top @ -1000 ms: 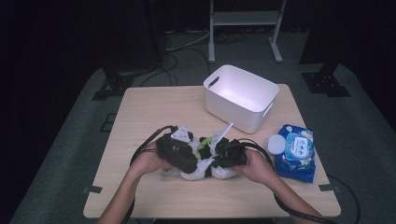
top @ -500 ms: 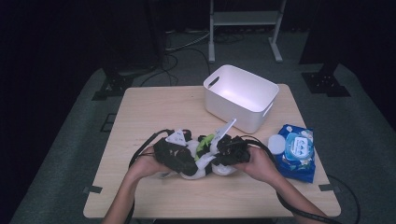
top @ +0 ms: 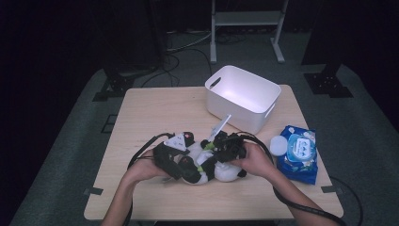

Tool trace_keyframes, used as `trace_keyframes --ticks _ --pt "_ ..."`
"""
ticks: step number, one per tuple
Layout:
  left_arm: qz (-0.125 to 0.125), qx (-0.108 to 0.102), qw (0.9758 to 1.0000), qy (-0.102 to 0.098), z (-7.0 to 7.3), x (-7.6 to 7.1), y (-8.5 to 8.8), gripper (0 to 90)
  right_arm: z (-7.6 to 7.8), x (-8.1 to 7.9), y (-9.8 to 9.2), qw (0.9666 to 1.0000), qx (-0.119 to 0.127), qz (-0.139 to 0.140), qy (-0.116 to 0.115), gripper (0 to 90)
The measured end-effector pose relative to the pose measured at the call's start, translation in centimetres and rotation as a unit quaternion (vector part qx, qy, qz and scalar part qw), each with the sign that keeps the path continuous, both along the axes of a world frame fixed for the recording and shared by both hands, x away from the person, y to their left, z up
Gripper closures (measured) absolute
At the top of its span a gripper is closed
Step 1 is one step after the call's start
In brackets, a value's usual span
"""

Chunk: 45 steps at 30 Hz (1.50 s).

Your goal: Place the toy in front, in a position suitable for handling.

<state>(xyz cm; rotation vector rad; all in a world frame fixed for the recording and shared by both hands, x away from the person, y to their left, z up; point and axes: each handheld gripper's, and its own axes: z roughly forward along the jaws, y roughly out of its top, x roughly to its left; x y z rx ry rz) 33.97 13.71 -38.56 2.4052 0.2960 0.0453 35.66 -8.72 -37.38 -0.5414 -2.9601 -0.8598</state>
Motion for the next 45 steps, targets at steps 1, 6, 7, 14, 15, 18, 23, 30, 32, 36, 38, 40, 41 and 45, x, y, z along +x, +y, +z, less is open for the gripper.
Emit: trace_keyframes --ticks 1,6,7,14,15,18,23,30,32,36,38,40,41,45 --pt "-0.002 -0.003 1.0000 0.002 0.1 -0.1 0.1 18.0 -0.1 -0.2 0.0 1.0000 0.000 0.001 0.001 82.1" --pt "-0.012 -0.010 0.9998 0.011 0.7 -0.6 0.1 16.0 -0.4 -1.1 -0.2 1.0000 0.002 0.005 0.007 82.2" --pt "-0.017 -0.009 0.9997 0.014 0.8 -0.7 0.1 16.0 -0.4 -1.3 -0.2 1.0000 0.001 0.007 0.006 82.2" --pt "-0.029 -0.012 0.9995 0.006 1.4 -1.1 0.1 15.9 -0.9 -2.1 -0.6 0.9999 0.009 0.008 0.008 82.3" --pt "-0.031 -0.012 0.9994 0.005 1.5 -1.2 0.1 16.0 -0.9 -2.2 -0.6 0.9999 0.009 0.006 0.010 82.3" --pt "-0.025 -0.029 0.9993 0.000 2.1 -1.2 0.4 16.0 -1.0 -2.3 -0.6 0.9998 0.010 0.007 0.013 82.3" --pt "-0.007 -0.043 0.9990 -0.012 2.3 -1.0 0.7 10.0 -1.1 -2.7 -0.6 0.9998 0.009 0.012 0.014 82.4" --pt "-0.001 -0.019 0.9998 -0.012 1.0 -0.8 0.1 9.8 -0.8 -3.1 -0.2 0.9997 -0.007 0.019 0.010 82.1" --pt "0.004 -0.011 0.9999 -0.005 0.7 -0.7 -0.1 10.0 -0.3 -3.2 0.0 0.9997 -0.012 0.023 0.002 82.0" --pt "0.014 -0.017 0.9997 0.007 0.1 -0.4 -0.1 10.0 1.1 -2.9 0.4 0.9995 0.000 0.025 -0.017 82.0" --pt "0.015 -0.018 0.9997 0.005 0.1 -0.4 0.0 10.1 2.0 -2.6 0.6 0.9992 0.011 0.022 -0.032 82.0" --pt "0.015 -0.019 0.9997 0.003 0.0 -0.5 -0.1 10.1 2.6 -2.2 0.6 0.9989 0.011 0.018 -0.042 82.0" --pt "0.016 -0.019 0.9997 0.003 0.0 -0.5 -0.1 10.1 2.8 -2.0 0.5 0.9988 0.010 0.013 -0.046 82.0" --pt "0.015 -0.015 0.9998 0.000 0.0 -0.5 -0.1 10.3 3.1 -1.4 -0.6 0.9988 0.017 -0.005 -0.046 81.9"
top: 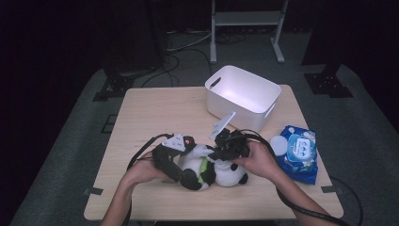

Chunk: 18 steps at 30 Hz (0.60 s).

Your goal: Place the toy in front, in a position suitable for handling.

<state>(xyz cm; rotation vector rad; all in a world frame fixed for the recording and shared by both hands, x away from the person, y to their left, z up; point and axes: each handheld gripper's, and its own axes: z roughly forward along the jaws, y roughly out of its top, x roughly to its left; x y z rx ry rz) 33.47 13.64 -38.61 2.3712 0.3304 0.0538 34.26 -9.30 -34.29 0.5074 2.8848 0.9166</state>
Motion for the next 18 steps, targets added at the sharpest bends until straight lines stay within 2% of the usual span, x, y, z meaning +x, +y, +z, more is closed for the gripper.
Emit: trace_keyframes --ticks 5,8,11,14,18 --pt "-0.005 0.005 1.0000 -0.001 0.0 -0.1 -0.1 12.6 -0.3 0.3 -2.1 0.9996 0.004 -0.027 0.003 81.9" --pt "-0.006 0.007 1.0000 -0.003 0.0 -0.1 -0.2 12.6 -0.5 0.5 -3.4 0.9991 0.015 -0.039 0.011 81.9" --pt "-0.006 0.005 1.0000 -0.003 0.0 -0.1 -0.1 12.6 -0.5 0.6 -4.4 0.9984 0.021 -0.051 0.009 81.9" --pt "-0.006 0.004 1.0000 -0.001 0.0 -0.1 -0.1 12.6 -0.7 0.7 -5.4 0.9977 0.020 -0.064 0.008 81.9" --pt "-0.006 0.005 1.0000 -0.001 0.0 -0.1 -0.1 12.6 -1.2 0.9 -6.8 0.9958 0.020 -0.088 0.019 81.9"
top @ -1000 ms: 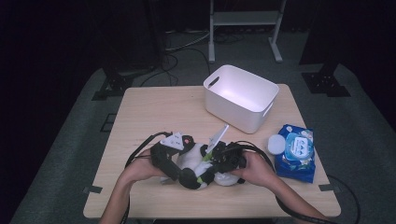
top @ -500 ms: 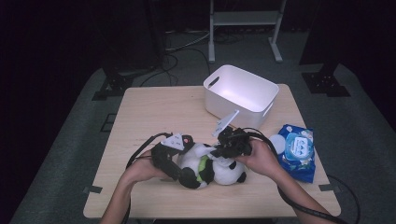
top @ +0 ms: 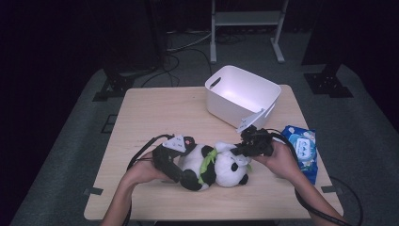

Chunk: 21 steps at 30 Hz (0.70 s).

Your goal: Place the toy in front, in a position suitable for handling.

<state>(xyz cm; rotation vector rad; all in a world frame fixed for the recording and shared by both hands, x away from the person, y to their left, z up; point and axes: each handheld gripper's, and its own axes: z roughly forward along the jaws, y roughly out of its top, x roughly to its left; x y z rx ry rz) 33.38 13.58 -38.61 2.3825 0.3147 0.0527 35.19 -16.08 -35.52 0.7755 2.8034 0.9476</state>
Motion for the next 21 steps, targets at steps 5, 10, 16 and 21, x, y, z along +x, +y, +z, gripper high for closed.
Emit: trace_keyframes --ticks 5,10,16,21 --pt "0.000 -0.002 1.0000 -0.001 0.0 0.0 0.0 12.6 -0.9 0.5 -1.5 0.9998 0.003 -0.020 0.009 81.9" --pt "0.000 -0.002 1.0000 0.000 -0.1 0.0 0.0 12.6 -2.1 1.1 -2.8 0.9991 0.007 -0.035 0.022 81.9" --pt "0.000 -0.003 1.0000 -0.001 -0.1 0.0 0.0 12.6 -3.4 1.2 -3.9 0.9977 0.001 -0.051 0.043 81.9" --pt "-0.001 -0.002 1.0000 -0.003 -0.1 -0.1 -0.1 12.6 -3.9 1.8 -3.9 0.9969 -0.011 -0.057 0.054 81.8"
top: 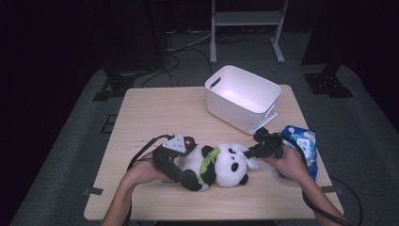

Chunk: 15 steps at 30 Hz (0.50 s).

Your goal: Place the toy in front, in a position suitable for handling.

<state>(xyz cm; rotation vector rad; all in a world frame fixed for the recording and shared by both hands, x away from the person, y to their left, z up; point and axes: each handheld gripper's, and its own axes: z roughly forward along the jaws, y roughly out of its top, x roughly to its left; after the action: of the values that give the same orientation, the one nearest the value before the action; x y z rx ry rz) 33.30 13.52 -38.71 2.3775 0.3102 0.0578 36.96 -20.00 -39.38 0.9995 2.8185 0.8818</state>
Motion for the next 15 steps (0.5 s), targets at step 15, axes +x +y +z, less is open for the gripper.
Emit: trace_keyframes --ticks 15 --pt "-0.007 0.004 1.0000 -0.005 -0.1 -0.1 -0.1 12.6 3.1 1.7 5.5 0.9986 -0.013 0.042 -0.029 81.8"
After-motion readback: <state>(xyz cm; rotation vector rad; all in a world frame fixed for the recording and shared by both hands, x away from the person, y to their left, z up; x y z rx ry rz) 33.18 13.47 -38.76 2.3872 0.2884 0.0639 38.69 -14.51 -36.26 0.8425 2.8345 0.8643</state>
